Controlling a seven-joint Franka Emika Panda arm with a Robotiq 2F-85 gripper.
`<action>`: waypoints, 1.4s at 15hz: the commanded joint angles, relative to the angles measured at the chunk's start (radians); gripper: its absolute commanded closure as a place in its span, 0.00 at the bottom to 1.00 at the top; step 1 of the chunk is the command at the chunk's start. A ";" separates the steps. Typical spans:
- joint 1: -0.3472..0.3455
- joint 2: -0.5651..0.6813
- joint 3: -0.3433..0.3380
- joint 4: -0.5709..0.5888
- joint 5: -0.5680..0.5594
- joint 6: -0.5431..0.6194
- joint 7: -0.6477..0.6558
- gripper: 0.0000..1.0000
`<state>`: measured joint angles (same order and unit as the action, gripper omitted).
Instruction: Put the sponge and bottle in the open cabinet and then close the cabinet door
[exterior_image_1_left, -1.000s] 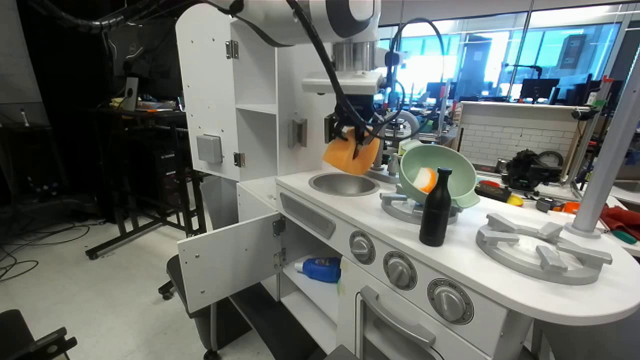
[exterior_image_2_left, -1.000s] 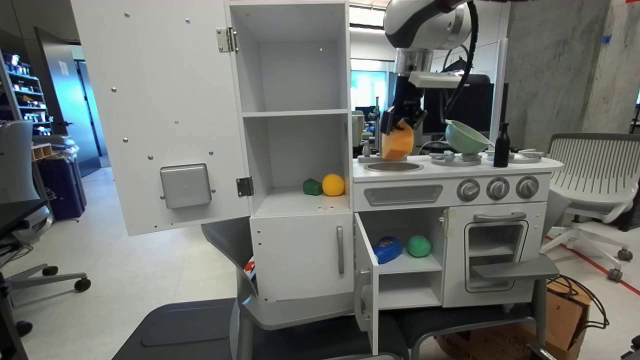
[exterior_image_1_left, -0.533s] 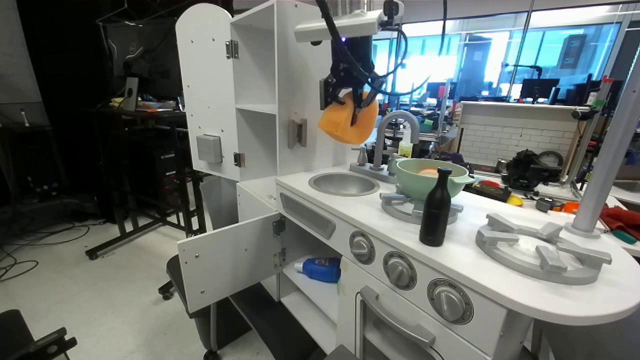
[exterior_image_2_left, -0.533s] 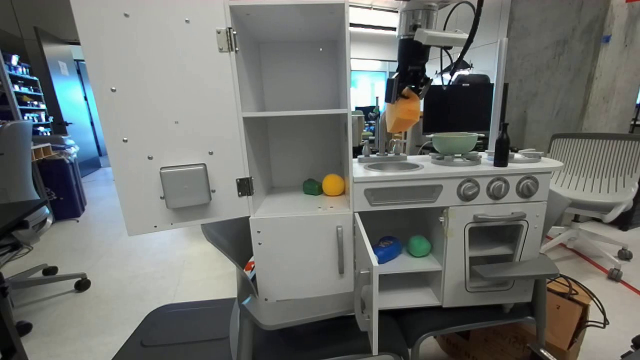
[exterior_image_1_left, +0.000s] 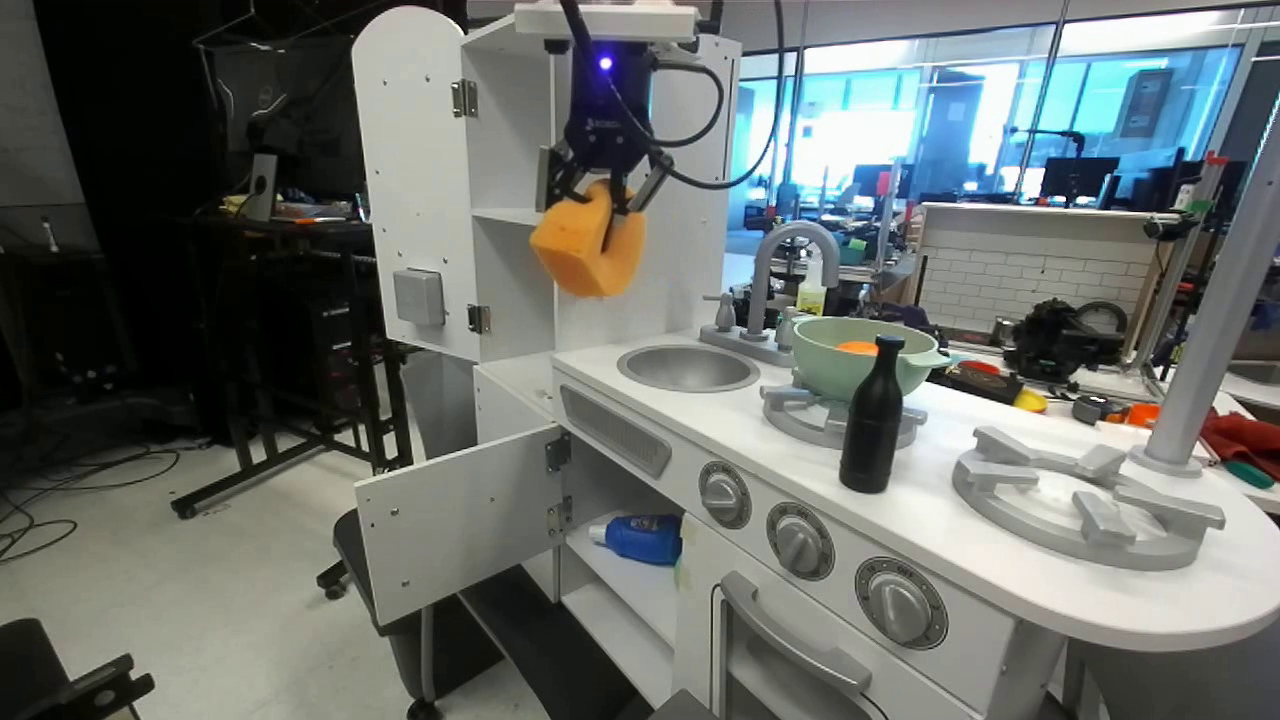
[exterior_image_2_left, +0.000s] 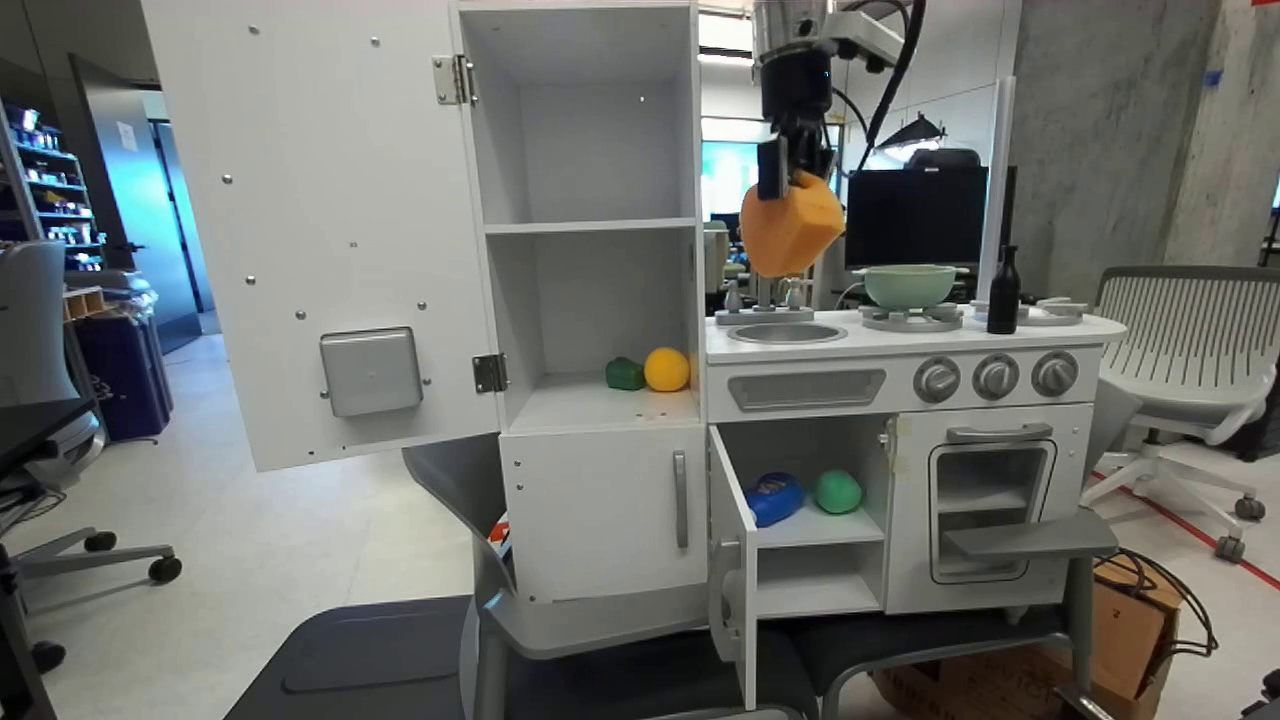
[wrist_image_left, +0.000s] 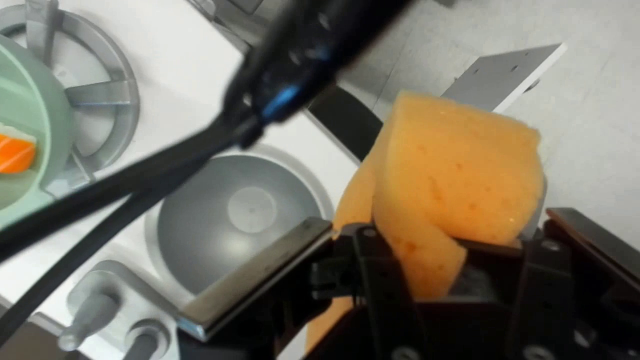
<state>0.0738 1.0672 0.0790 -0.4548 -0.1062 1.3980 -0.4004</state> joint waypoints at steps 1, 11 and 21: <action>0.034 -0.028 -0.008 -0.022 -0.003 -0.132 -0.136 1.00; 0.128 -0.021 -0.044 -0.019 -0.124 -0.564 -0.476 1.00; 0.235 -0.186 -0.128 -0.309 -0.296 -0.577 -0.597 1.00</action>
<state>0.2620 0.9609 -0.0169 -0.6274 -0.3439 0.8206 -0.9976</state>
